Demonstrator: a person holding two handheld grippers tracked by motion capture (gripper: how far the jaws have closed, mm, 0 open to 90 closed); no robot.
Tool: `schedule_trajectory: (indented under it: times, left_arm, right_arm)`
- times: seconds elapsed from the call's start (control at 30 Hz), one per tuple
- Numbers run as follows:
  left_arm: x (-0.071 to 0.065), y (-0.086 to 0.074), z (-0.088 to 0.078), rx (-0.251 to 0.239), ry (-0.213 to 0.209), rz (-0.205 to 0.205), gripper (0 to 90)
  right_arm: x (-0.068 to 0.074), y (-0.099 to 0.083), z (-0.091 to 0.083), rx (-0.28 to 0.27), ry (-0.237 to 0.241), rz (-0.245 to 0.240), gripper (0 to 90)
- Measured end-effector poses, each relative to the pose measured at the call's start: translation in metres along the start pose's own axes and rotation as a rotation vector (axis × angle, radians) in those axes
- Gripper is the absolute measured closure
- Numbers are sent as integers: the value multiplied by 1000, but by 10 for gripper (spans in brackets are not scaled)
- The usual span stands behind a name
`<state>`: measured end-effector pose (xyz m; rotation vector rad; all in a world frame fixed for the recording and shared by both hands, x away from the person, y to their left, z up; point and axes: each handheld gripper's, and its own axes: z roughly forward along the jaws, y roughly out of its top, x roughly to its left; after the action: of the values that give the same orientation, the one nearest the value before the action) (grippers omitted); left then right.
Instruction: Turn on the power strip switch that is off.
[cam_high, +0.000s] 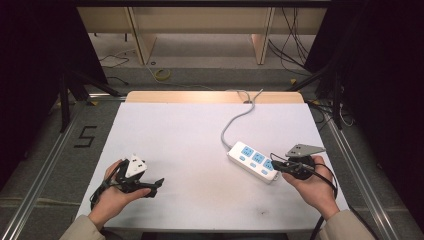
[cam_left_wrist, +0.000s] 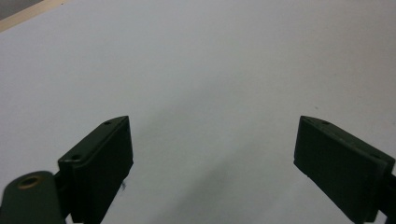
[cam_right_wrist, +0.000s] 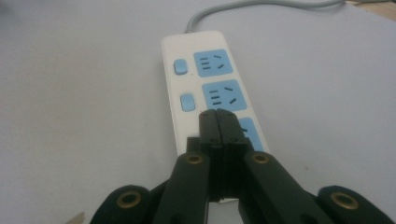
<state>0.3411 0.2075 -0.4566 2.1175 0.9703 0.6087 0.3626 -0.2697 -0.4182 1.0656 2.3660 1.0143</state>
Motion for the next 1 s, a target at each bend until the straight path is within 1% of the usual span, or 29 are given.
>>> schedule_trajectory:
  times: [1.0]
  left_arm:
    - [-1, 0, 0, 4, 0, 4, 113]
  right_arm:
    - [1, 14, 5, 9, 8, -16, 900]
